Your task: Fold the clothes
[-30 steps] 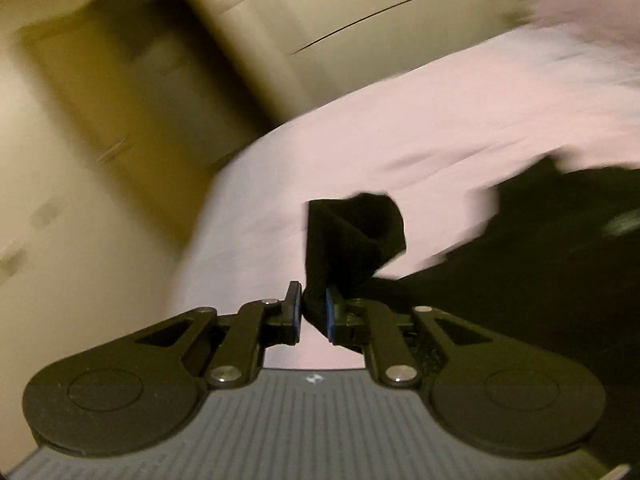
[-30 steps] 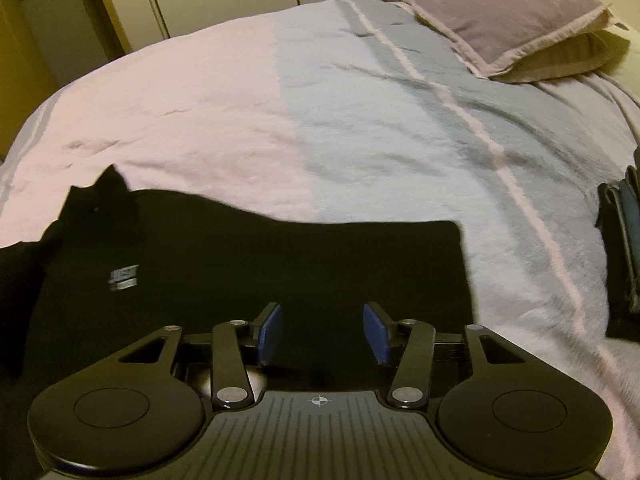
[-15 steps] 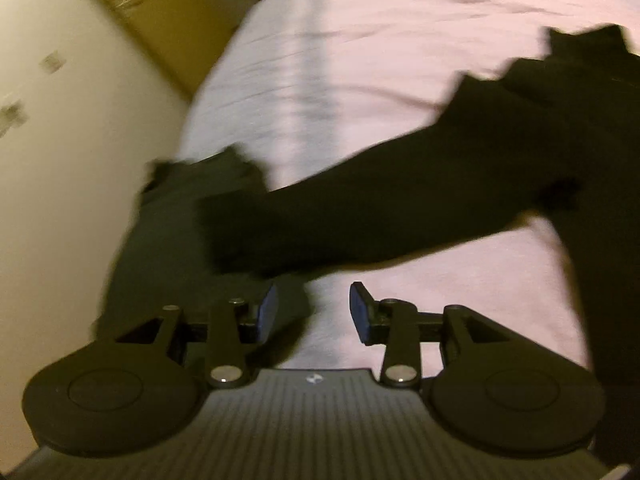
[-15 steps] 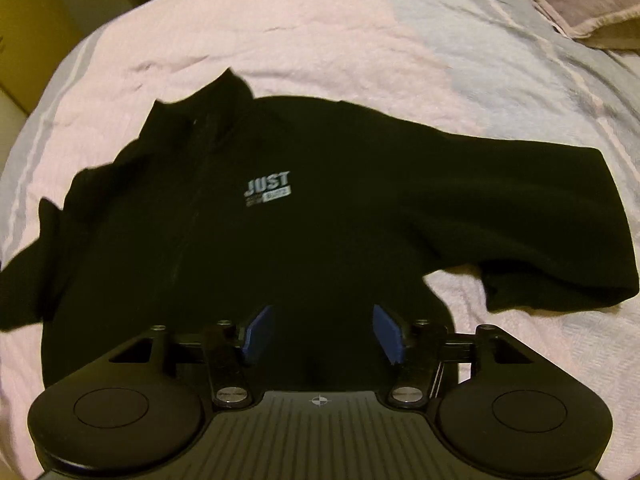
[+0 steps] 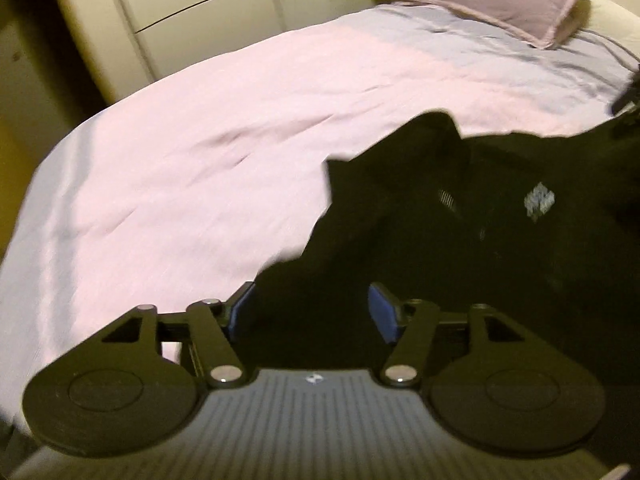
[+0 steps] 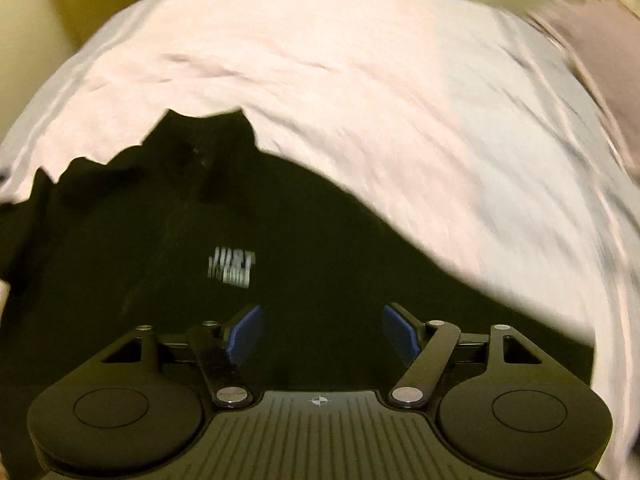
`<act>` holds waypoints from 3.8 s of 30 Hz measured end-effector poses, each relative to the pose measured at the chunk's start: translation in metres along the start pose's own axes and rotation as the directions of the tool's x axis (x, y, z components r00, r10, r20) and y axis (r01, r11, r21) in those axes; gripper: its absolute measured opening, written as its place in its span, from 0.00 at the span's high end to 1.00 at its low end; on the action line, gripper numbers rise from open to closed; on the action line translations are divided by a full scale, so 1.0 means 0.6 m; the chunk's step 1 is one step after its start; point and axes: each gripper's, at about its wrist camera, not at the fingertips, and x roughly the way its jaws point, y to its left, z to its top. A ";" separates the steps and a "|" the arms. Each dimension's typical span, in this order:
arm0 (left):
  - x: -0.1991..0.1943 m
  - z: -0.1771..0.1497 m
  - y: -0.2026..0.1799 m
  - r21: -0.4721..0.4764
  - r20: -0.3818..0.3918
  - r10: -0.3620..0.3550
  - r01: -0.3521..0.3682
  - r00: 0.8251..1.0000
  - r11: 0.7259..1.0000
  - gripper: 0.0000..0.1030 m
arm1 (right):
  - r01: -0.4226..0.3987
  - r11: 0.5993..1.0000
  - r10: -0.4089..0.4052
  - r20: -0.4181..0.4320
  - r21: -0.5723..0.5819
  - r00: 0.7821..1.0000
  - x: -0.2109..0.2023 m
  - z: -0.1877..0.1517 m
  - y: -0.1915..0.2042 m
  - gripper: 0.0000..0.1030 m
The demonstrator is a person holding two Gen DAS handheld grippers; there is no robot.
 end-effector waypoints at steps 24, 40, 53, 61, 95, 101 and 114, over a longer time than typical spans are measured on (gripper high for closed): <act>0.179 0.151 0.010 -0.002 0.029 -0.241 0.241 0.970 0.971 0.94 | -0.117 0.984 0.132 0.103 -0.135 0.986 0.137 0.139 -0.099 0.98; 0.304 0.191 0.018 -0.138 -0.087 -0.079 0.067 0.993 0.988 0.82 | 0.135 0.991 -0.134 0.182 0.009 0.974 0.206 0.147 -0.174 0.36; 0.169 0.167 -0.235 0.013 -0.040 -0.346 0.347 0.937 0.938 0.72 | 0.249 0.675 -0.332 -0.015 0.695 0.943 -0.077 -0.357 -0.369 0.36; 0.136 0.215 -0.480 0.233 -0.055 -0.508 0.506 0.860 0.831 0.68 | 0.005 0.658 -0.156 0.130 0.753 0.979 -0.061 -0.428 -0.393 0.36; 0.173 0.251 -0.580 0.261 -0.147 -0.457 0.480 0.877 0.838 0.67 | 0.589 0.744 -0.613 -0.028 0.317 0.790 -0.071 -0.423 -0.364 0.86; 0.193 0.251 -0.572 0.258 -0.171 -0.436 0.467 0.884 0.846 0.67 | 0.413 0.692 -0.498 -0.023 0.592 0.867 -0.119 -0.459 -0.367 0.45; 0.193 0.264 -0.619 0.274 -0.162 -0.478 0.505 0.863 0.819 0.67 | 0.429 0.751 -0.564 0.149 0.502 0.812 -0.139 -0.390 -0.362 0.38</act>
